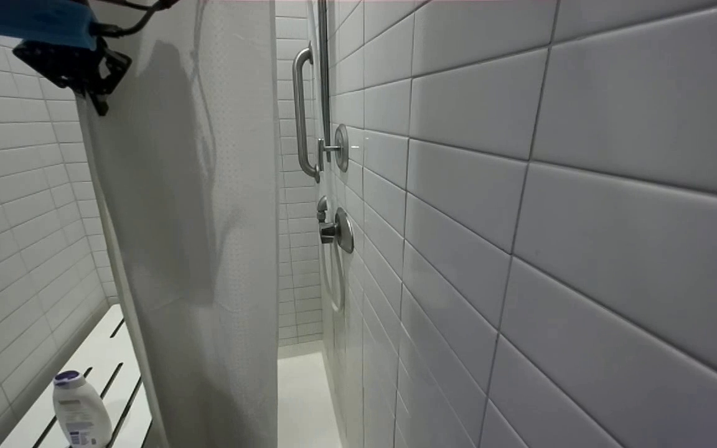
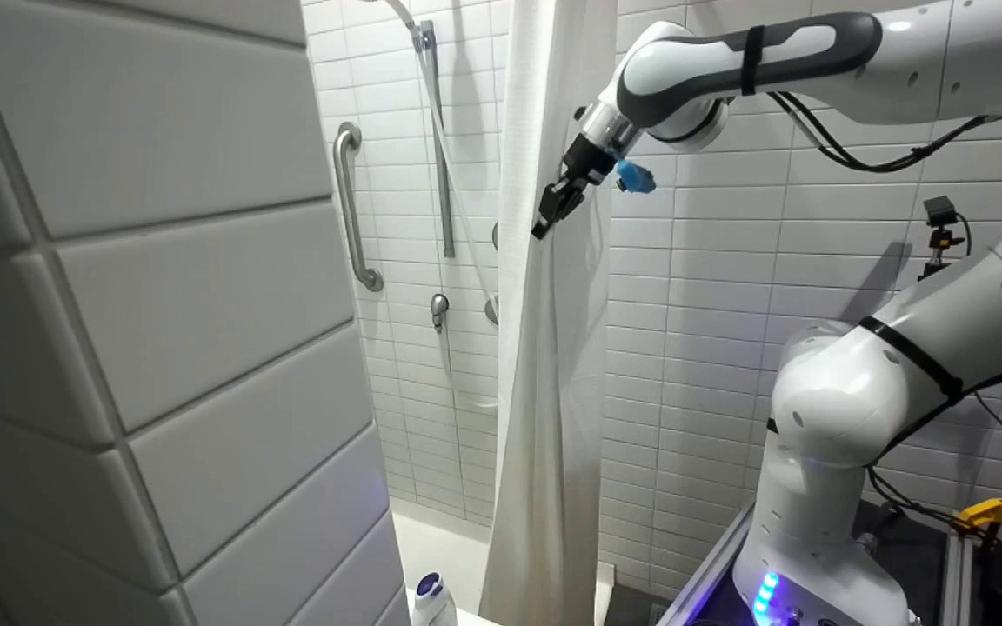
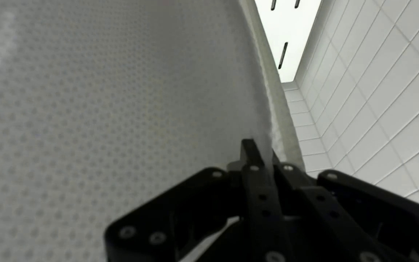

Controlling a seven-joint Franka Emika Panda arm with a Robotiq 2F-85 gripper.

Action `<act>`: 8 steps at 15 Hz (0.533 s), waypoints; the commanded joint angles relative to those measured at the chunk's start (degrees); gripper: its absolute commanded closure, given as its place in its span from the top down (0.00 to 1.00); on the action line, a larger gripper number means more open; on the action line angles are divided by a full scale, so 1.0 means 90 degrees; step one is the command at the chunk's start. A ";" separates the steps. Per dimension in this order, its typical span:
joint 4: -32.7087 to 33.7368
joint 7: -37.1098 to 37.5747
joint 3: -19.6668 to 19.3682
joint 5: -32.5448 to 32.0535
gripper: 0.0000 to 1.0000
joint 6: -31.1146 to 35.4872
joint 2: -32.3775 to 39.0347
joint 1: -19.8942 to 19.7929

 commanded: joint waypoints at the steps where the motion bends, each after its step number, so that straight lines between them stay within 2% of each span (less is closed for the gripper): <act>1: -0.0189 -0.0187 0.0482 0.0204 0.01 -0.0574 -0.0228 0.0283; 8: -0.0434 -0.0244 0.1511 0.0612 0.01 -0.1865 -0.0968 0.1179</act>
